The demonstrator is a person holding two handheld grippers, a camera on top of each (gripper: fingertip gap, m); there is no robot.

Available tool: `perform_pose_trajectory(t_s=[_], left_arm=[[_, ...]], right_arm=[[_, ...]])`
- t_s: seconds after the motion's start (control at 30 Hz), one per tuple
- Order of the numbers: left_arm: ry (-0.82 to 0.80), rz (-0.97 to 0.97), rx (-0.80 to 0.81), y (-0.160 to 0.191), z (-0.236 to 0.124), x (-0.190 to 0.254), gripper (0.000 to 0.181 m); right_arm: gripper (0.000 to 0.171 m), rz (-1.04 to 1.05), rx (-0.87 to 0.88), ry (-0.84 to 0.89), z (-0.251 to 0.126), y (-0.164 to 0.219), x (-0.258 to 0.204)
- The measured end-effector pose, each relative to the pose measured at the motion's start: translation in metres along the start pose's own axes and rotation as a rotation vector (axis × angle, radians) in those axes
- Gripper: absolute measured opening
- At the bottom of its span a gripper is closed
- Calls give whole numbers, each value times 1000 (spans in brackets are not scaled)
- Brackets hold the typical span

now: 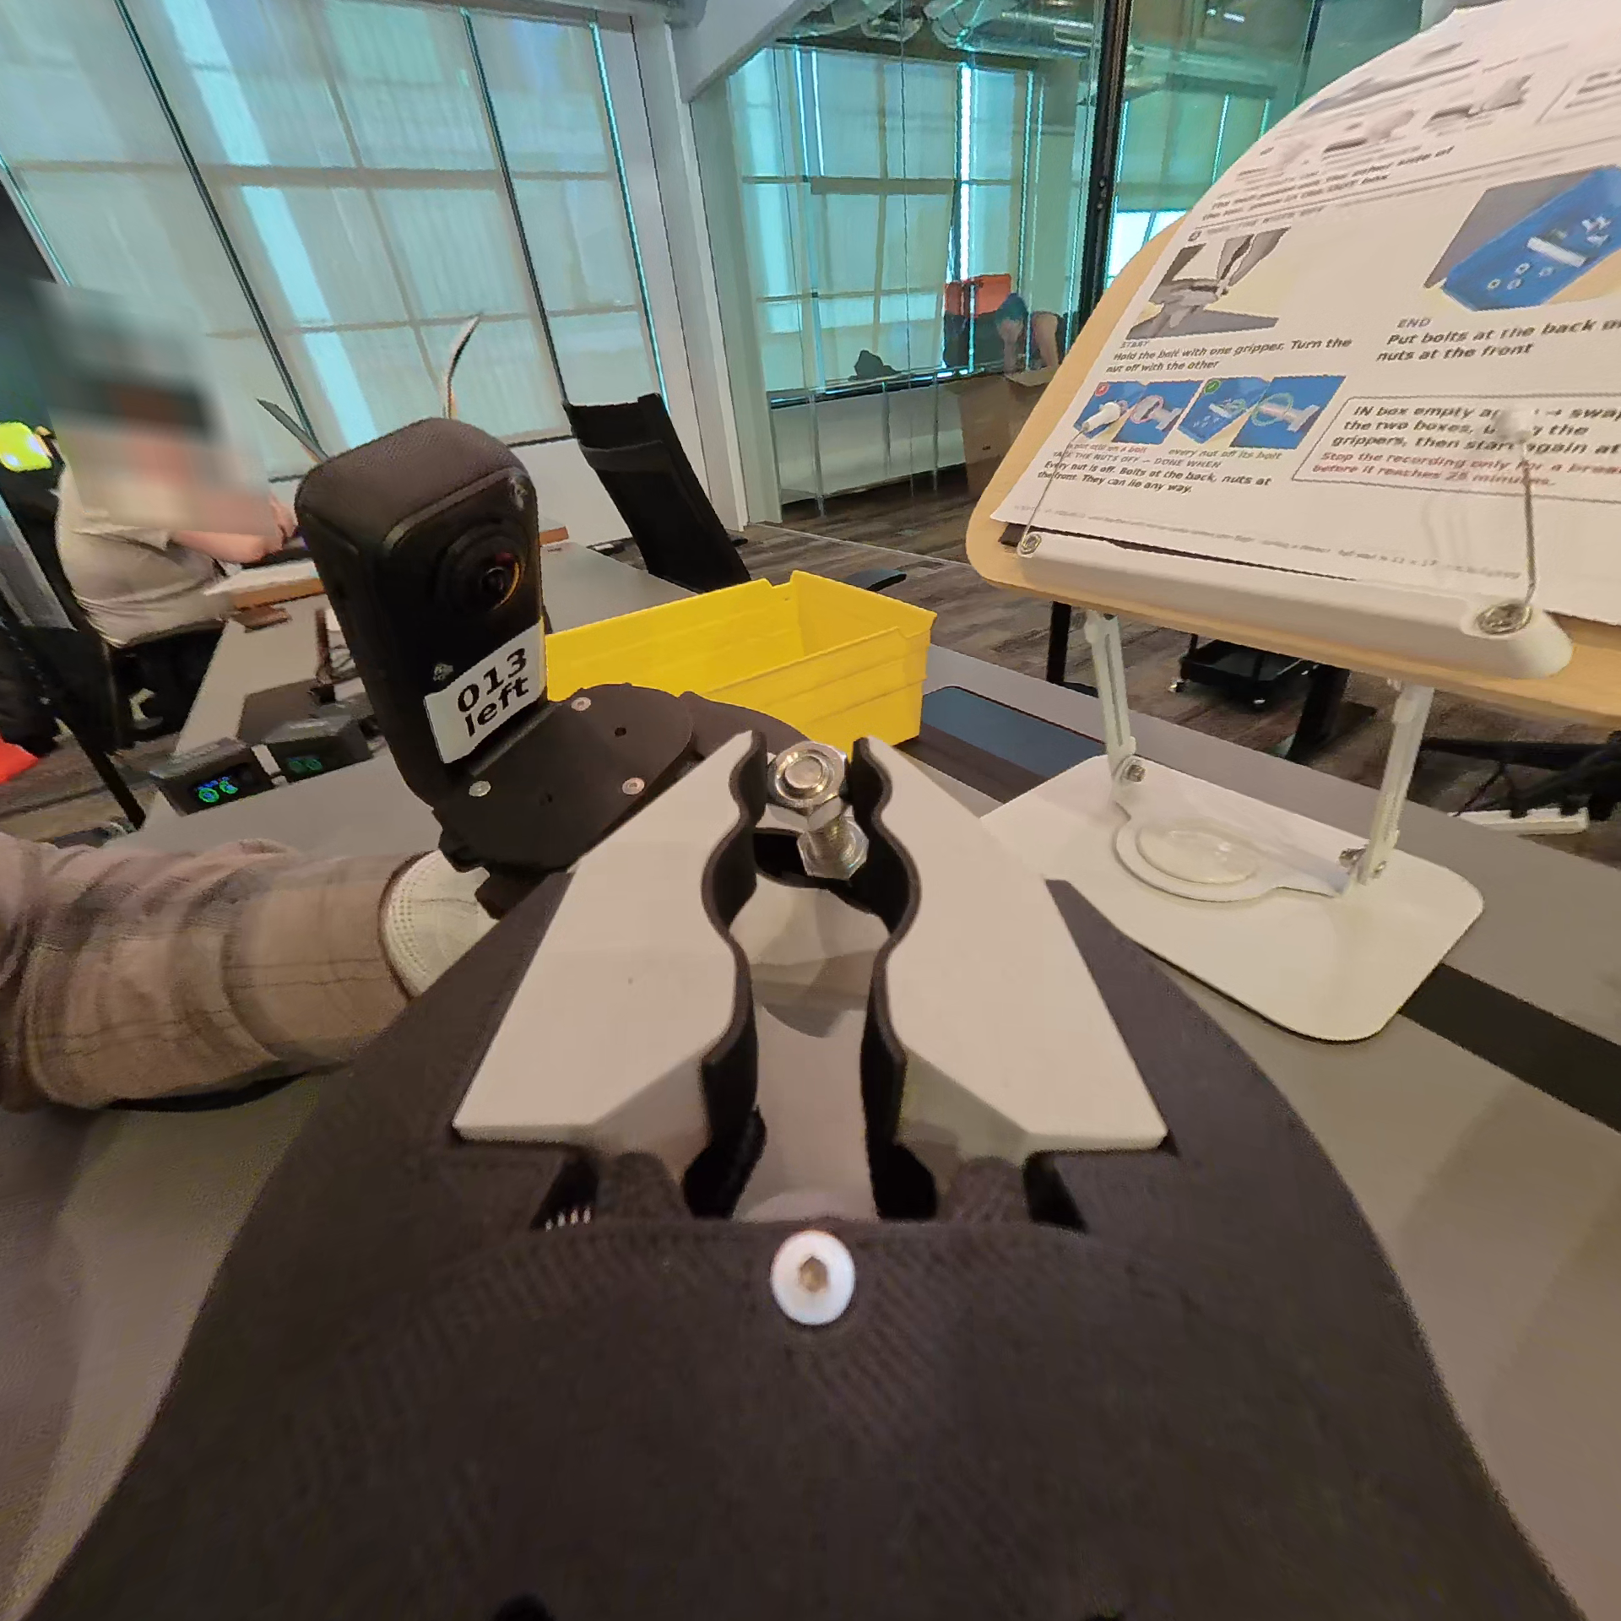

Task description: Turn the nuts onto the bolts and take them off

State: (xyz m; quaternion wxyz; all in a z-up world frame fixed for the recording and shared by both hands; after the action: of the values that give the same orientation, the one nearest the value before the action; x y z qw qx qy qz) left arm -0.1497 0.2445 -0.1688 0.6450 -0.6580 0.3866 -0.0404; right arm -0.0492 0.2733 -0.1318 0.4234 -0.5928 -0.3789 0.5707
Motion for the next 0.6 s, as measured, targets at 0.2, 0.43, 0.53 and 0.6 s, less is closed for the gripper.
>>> perform_pose_trajectory(t_s=[0.2, 0.43, 0.53, 0.6], left_arm=[[6, -7, -2, 1, 0, 0, 0], [33, -9, -3, 2, 0, 1, 0], [41, -14, -6, 5, 1, 1, 0], [41, -10, -16, 6, 1, 0, 0]], right_arm=[[24, -123, -10, 52, 1, 0, -6], [22, -167, -38, 83, -2, 5, -5], [19, -146, -17, 111, -13, -2, 5], [16, -121, -1, 121, -23, -7, 11]])
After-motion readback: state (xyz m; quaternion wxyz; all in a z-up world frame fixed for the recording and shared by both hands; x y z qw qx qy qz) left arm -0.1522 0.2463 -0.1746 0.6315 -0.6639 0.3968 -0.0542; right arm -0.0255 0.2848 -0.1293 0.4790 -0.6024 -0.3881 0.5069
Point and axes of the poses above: each gripper's, where its closed fingertips meet, z out along the fingers, y out of its underside, x = y × z across the jaws, the point moved 9 cm from there along -z, back along the fingers, and after that the axes turned 15 degrees about z, right-handed, at the moved point
